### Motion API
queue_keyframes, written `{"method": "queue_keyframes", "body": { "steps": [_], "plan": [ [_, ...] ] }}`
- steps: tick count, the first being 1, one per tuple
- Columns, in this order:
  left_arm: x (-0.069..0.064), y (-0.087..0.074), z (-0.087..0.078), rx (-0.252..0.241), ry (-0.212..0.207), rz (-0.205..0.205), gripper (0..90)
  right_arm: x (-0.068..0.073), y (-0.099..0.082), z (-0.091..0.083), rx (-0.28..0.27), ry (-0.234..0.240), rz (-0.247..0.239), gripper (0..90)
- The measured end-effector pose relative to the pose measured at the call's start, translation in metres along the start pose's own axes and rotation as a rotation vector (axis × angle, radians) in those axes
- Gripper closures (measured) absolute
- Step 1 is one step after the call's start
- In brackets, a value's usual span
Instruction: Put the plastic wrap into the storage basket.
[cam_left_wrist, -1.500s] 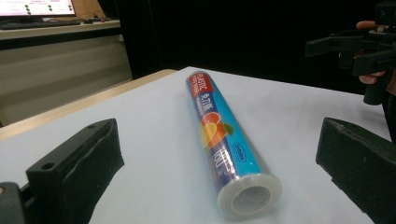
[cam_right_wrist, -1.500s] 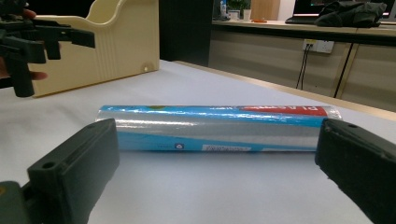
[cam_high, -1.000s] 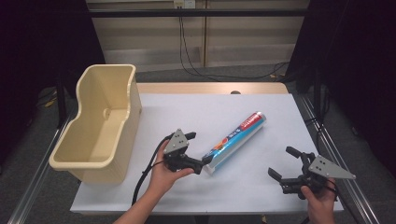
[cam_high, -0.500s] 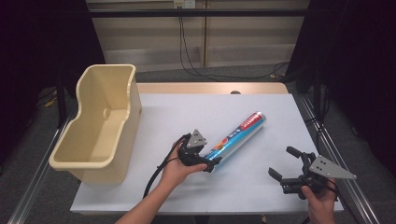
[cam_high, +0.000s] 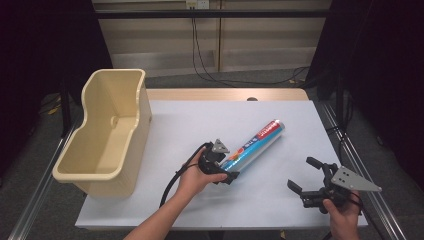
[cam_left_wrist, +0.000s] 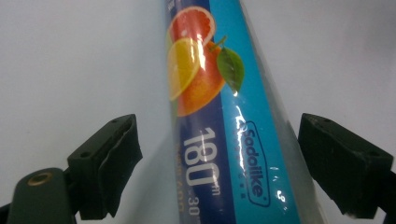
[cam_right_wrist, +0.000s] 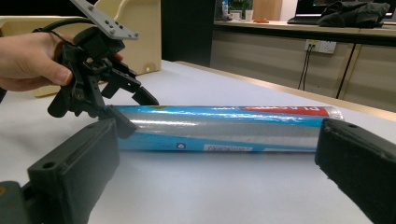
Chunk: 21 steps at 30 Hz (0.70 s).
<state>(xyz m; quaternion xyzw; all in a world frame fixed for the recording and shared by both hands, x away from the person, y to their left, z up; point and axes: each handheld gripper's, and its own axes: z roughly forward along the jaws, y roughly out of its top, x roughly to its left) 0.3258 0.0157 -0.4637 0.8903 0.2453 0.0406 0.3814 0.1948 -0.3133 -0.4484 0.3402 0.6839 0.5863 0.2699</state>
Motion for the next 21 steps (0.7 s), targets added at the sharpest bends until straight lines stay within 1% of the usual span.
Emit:
{"method": "queue_keyframes", "body": {
  "steps": [1, 2, 5, 6, 7, 10, 14, 16, 20, 21],
  "plan": [
    [-0.001, 0.000, 0.001, 0.004, 0.002, 0.003, 15.5, 0.000, 0.000, 0.000, 0.000, 0.000, 0.001, 0.0],
    [-0.001, 0.000, 0.002, 0.009, -0.005, 0.003, 16.9, 0.000, 0.000, 0.000, 0.001, 0.001, 0.002, 0.0],
    [-0.003, 0.000, 0.002, 0.015, -0.025, -0.017, 25.3, -0.001, 0.000, 0.000, 0.001, 0.001, 0.003, 0.0],
    [-0.003, 0.000, 0.002, 0.015, -0.021, -0.015, 27.2, -0.001, 0.000, 0.000, 0.002, 0.000, 0.003, 0.0],
    [-0.003, 0.000, 0.001, 0.020, -0.017, -0.019, 27.2, -0.001, 0.000, 0.000, 0.002, 0.000, 0.003, 0.0],
    [-0.003, 0.001, 0.000, 0.032, -0.014, -0.061, 28.6, 0.000, 0.000, 0.001, 0.002, 0.003, 0.000, 0.0],
    [-0.002, -0.003, -0.004, 0.020, -0.007, -0.139, 31.1, 0.000, 0.000, 0.001, 0.008, 0.003, -0.007, 0.0],
    [-0.002, -0.005, -0.006, 0.020, 0.000, -0.158, 31.4, 0.000, -0.001, 0.001, 0.009, 0.004, -0.007, 0.0],
    [0.000, -0.009, -0.015, 0.043, 0.010, -0.137, 32.0, -0.001, -0.001, 0.000, 0.010, 0.002, -0.006, 0.0],
    [0.003, -0.015, -0.022, 0.048, 0.008, -0.130, 32.0, -0.001, -0.001, 0.000, 0.009, 0.003, -0.004, 0.0]
  ]
}}
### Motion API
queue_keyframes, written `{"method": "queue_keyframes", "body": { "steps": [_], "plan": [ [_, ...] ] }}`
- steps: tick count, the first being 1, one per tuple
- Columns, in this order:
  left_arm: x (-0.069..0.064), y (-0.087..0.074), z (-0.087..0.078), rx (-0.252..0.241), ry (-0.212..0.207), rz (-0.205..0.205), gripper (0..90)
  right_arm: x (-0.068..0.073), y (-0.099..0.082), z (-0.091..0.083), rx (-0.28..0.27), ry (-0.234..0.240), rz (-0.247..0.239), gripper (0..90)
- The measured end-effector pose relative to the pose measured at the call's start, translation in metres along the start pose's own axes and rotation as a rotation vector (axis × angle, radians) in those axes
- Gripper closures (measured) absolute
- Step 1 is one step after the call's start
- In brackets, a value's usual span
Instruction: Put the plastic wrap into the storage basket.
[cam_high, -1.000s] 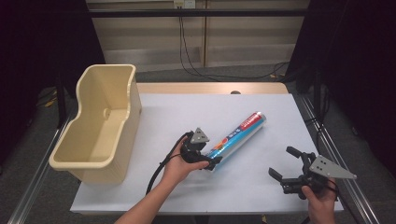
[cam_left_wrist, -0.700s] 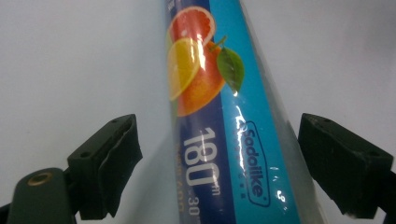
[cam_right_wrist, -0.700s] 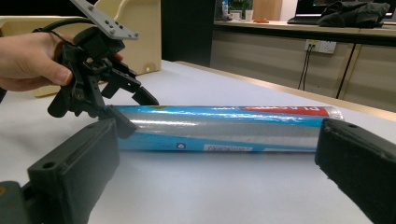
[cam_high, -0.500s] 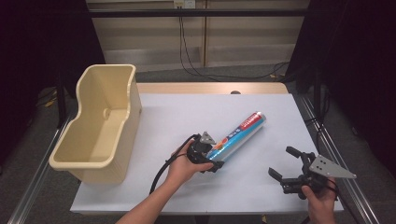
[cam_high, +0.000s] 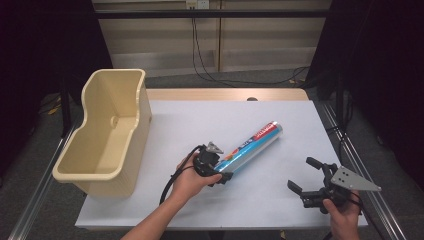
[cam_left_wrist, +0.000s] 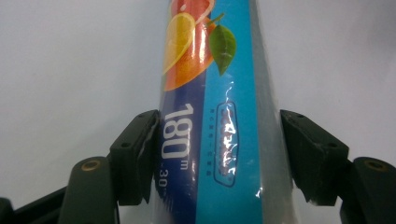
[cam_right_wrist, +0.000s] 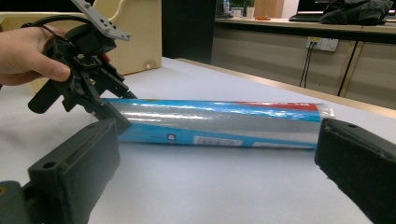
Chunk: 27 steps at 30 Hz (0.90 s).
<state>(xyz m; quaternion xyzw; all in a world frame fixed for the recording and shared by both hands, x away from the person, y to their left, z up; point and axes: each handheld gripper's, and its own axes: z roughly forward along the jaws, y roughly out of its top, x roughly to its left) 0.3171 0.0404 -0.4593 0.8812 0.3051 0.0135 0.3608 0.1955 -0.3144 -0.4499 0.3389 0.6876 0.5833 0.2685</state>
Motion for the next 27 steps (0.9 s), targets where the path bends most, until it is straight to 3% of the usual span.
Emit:
{"method": "queue_keyframes", "body": {
  "steps": [5, 13, 17, 20, 24, 27],
  "plan": [
    [0.010, -0.015, -0.017, 0.006, -0.006, 0.007, 32.0, 0.001, 0.000, 0.001, 0.009, 0.000, -0.003, 0.0],
    [0.029, -0.059, -0.062, -0.001, -0.012, -0.006, 32.0, 0.005, 0.001, 0.004, 0.011, 0.001, -0.014, 0.0],
    [0.033, -0.068, -0.072, 0.012, -0.013, 0.002, 32.0, 0.005, 0.001, 0.005, 0.015, 0.003, -0.015, 0.0],
    [0.032, -0.069, -0.074, 0.016, -0.007, 0.003, 31.9, 0.006, 0.001, 0.004, 0.009, 0.004, -0.008, 0.0],
    [0.031, -0.062, -0.074, 0.056, -0.001, 0.007, 31.3, 0.007, 0.002, 0.005, 0.012, 0.008, -0.011, 0.0],
    [0.032, -0.053, -0.076, -0.020, 0.010, 0.022, 29.4, 0.006, 0.002, 0.006, 0.010, 0.009, -0.011, 0.0]
  ]
}}
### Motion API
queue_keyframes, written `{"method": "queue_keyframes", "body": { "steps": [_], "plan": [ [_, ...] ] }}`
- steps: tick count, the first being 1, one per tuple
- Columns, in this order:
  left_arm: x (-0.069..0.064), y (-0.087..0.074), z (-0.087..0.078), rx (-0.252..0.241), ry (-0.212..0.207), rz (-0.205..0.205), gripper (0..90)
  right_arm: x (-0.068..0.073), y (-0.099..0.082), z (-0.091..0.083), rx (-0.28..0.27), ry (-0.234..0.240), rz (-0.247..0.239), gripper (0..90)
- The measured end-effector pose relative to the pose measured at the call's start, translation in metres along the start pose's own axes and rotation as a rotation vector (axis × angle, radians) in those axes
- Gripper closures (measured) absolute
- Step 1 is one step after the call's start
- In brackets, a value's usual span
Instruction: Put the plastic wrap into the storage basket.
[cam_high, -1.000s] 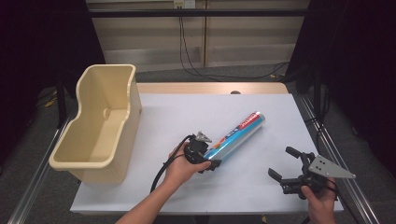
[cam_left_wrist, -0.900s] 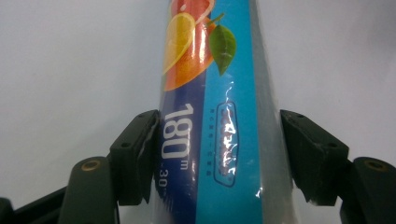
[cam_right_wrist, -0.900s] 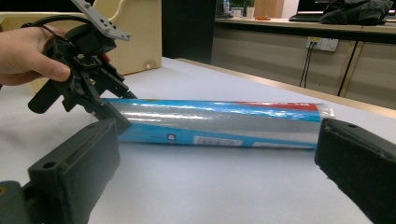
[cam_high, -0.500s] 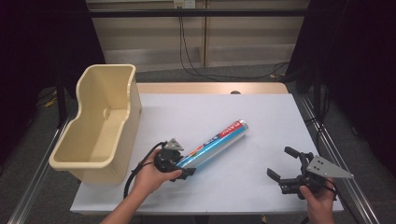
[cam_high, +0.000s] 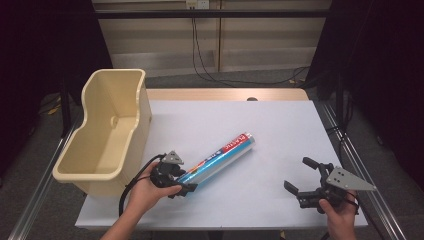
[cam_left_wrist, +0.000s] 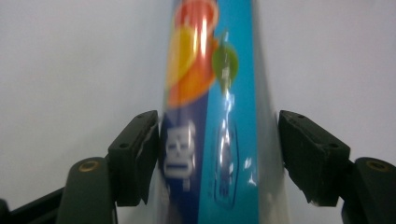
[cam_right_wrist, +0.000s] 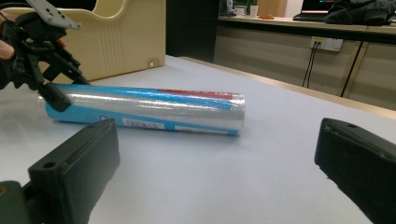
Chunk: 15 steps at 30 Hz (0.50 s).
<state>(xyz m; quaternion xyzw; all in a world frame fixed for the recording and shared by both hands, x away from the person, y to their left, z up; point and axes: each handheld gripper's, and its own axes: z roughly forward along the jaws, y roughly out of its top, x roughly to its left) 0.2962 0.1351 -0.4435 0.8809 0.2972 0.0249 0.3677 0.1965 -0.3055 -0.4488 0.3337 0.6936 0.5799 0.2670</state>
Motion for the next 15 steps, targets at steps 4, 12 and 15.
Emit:
{"method": "queue_keyframes", "body": {
  "steps": [4, 12, 15],
  "plan": [
    [0.000, 0.021, 0.001, 0.001, -0.013, 0.015, 25.3, 0.000, 0.000, 0.000, 0.000, -0.002, -0.002, 0.0],
    [-0.004, 0.061, 0.031, 0.061, -0.034, 0.026, 20.3, -0.001, 0.000, -0.001, -0.001, 0.000, -0.005, 0.0],
    [-0.005, 0.071, 0.041, 0.087, -0.028, 0.035, 18.6, -0.001, 0.000, -0.001, 0.001, 0.000, 0.000, 0.0]
  ]
}}
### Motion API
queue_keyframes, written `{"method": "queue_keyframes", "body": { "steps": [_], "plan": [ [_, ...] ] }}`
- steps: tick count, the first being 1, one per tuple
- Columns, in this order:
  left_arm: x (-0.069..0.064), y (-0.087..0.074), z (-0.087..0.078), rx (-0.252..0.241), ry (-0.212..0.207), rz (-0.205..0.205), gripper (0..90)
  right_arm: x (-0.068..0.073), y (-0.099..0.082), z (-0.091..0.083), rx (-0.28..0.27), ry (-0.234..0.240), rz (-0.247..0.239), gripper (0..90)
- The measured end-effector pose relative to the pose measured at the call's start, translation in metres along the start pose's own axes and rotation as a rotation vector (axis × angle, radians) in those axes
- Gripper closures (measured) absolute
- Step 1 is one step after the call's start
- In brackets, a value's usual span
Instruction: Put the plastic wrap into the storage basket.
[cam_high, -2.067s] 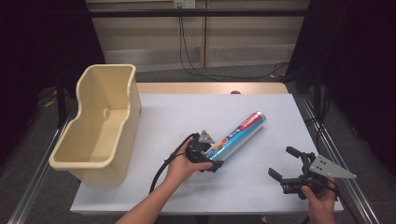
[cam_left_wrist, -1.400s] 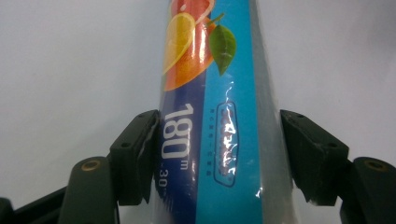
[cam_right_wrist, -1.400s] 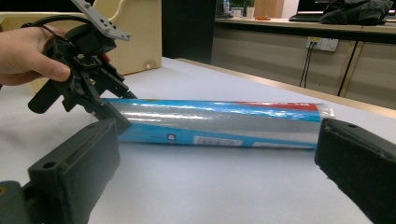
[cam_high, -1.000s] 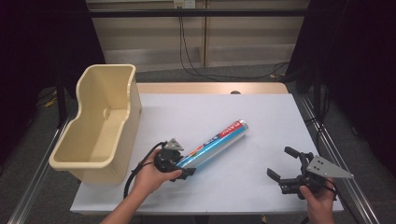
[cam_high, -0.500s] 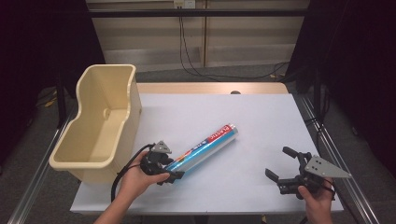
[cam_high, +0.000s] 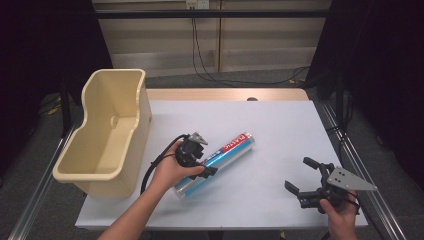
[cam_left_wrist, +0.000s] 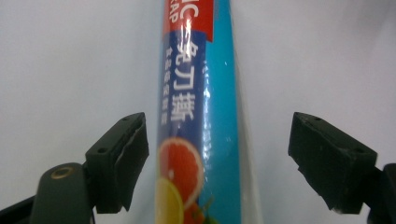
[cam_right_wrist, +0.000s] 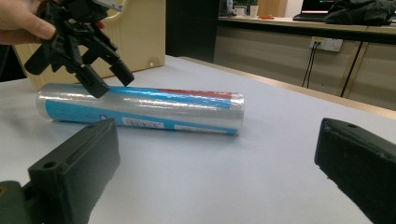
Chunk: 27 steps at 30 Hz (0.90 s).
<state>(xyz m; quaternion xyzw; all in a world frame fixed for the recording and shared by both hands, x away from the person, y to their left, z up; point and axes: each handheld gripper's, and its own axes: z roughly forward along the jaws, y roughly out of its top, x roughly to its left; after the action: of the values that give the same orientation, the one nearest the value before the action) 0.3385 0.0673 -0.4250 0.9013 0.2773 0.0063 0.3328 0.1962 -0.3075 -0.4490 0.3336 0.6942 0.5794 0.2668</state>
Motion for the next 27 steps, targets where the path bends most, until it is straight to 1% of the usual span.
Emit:
{"method": "queue_keyframes", "body": {
  "steps": [1, 2, 3, 6, 7, 10, 11, 12, 13, 14, 16, 18, 20, 21, 23, 25, 26, 27],
  "plan": [
    [0.001, 0.003, 0.003, 0.015, -0.003, 0.001, 17.3, 0.000, 0.000, 0.000, -0.002, 0.001, 0.001, 0.0],
    [0.001, 0.006, 0.005, 0.026, -0.002, 0.000, 14.2, -0.001, 0.000, -0.001, -0.005, -0.001, 0.001, 0.0],
    [0.001, 0.008, 0.008, 0.034, -0.005, 0.003, 14.2, -0.001, 0.000, -0.001, -0.005, -0.001, 0.001, 0.0],
    [0.002, 0.014, 0.016, 0.053, -0.018, -0.013, 11.5, -0.001, 0.000, -0.001, -0.004, -0.001, 0.002, 0.0],
    [0.003, 0.016, 0.018, 0.066, -0.018, -0.015, 9.6, -0.001, 0.000, -0.001, -0.004, 0.001, 0.002, 0.0],
    [0.005, 0.020, 0.026, 0.085, 0.001, -0.006, 9.7, -0.001, 0.000, -0.001, -0.005, 0.003, 0.000, 0.0],
    [0.006, 0.021, 0.028, 0.090, 0.004, -0.016, 9.7, -0.001, 0.000, -0.001, -0.003, 0.004, 0.001, 0.0],
    [0.007, 0.022, 0.031, 0.098, 0.004, -0.017, 10.6, 0.000, 0.000, 0.000, -0.003, 0.005, 0.001, 0.0],
    [0.008, 0.023, 0.033, 0.099, 0.009, -0.025, 13.3, 0.000, 0.000, 0.000, -0.002, 0.005, 0.001, 0.0],
    [0.009, 0.024, 0.035, 0.109, 0.012, -0.027, 13.3, 0.000, 0.000, 0.000, -0.002, 0.005, 0.001, 0.0],
    [0.010, 0.025, 0.038, 0.130, 0.010, -0.033, 17.0, -0.001, 0.000, 0.000, -0.004, 0.006, 0.001, 0.0],
    [0.011, 0.026, 0.041, 0.151, 0.010, -0.057, 18.4, -0.001, 0.000, 0.000, -0.002, 0.005, 0.001, 0.0],
    [0.010, 0.027, 0.043, 0.160, 0.014, -0.057, 20.5, -0.001, 0.000, 0.000, 0.001, 0.005, 0.003, 0.0],
    [0.010, 0.027, 0.044, 0.165, 0.009, -0.056, 22.6, -0.001, 0.000, 0.000, 0.000, 0.006, 0.003, 0.0],
    [0.009, 0.028, 0.047, 0.164, 0.009, -0.054, 23.2, -0.001, 0.000, 0.000, 0.000, 0.004, 0.004, 0.0],
    [0.009, 0.028, 0.050, 0.184, 0.011, -0.044, 23.8, -0.001, 0.000, -0.001, -0.002, 0.007, 0.004, 0.0],
    [0.009, 0.027, 0.052, 0.194, 0.009, -0.052, 24.2, -0.001, 0.000, -0.001, -0.002, 0.007, 0.001, 0.0],
    [0.009, 0.028, 0.053, 0.213, 0.012, -0.044, 24.9, -0.001, 0.000, -0.001, -0.002, 0.008, 0.001, 0.0]
  ]
}}
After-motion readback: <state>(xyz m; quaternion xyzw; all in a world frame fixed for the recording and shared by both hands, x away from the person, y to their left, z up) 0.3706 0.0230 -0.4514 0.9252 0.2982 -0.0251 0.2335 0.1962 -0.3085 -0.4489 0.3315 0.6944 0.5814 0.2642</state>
